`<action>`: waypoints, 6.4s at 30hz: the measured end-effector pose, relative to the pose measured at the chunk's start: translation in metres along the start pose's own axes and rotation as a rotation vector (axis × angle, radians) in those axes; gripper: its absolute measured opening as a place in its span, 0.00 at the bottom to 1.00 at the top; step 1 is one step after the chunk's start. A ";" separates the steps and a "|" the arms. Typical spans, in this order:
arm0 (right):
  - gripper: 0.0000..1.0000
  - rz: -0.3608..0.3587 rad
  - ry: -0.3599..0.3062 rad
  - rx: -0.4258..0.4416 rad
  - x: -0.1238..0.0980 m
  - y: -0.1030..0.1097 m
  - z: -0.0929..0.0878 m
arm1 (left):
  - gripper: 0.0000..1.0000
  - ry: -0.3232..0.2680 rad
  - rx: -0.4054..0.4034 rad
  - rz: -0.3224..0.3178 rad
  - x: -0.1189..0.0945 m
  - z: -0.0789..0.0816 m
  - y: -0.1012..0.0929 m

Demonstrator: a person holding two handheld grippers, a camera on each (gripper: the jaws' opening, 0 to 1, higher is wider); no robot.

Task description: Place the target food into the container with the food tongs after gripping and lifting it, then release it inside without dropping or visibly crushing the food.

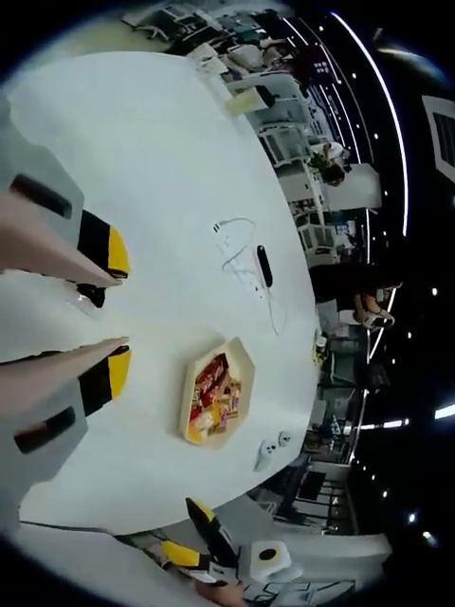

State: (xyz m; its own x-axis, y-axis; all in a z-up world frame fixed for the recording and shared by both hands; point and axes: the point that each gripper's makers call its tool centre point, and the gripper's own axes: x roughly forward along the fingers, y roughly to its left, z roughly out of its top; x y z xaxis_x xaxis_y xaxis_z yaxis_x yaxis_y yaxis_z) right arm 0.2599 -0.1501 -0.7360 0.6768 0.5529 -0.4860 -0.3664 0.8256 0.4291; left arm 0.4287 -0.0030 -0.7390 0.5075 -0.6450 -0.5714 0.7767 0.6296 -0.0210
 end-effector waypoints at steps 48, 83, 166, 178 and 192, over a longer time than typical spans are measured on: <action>0.51 -0.053 -0.008 0.100 0.004 -0.022 -0.006 | 0.28 0.152 0.055 0.020 0.041 -0.055 0.017; 0.50 -0.043 -0.030 0.088 -0.004 -0.015 -0.006 | 0.15 0.157 0.013 0.128 0.036 -0.055 0.023; 0.50 -0.038 -0.081 0.155 -0.032 -0.042 -0.013 | 0.16 -0.050 0.019 -0.065 0.084 0.110 -0.103; 0.50 -0.019 -0.072 0.164 -0.034 -0.045 -0.017 | 0.17 -0.047 0.022 -0.070 0.104 0.121 -0.111; 0.50 -0.042 -0.082 0.177 -0.042 -0.064 -0.012 | 0.19 -0.074 0.026 -0.064 0.115 0.136 -0.112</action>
State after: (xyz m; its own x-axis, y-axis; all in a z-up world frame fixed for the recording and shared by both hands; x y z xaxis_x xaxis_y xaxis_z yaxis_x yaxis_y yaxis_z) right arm 0.2475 -0.2252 -0.7518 0.7414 0.5016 -0.4458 -0.2239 0.8112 0.5402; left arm 0.4515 -0.2068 -0.6907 0.4819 -0.7141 -0.5077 0.8171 0.5754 -0.0337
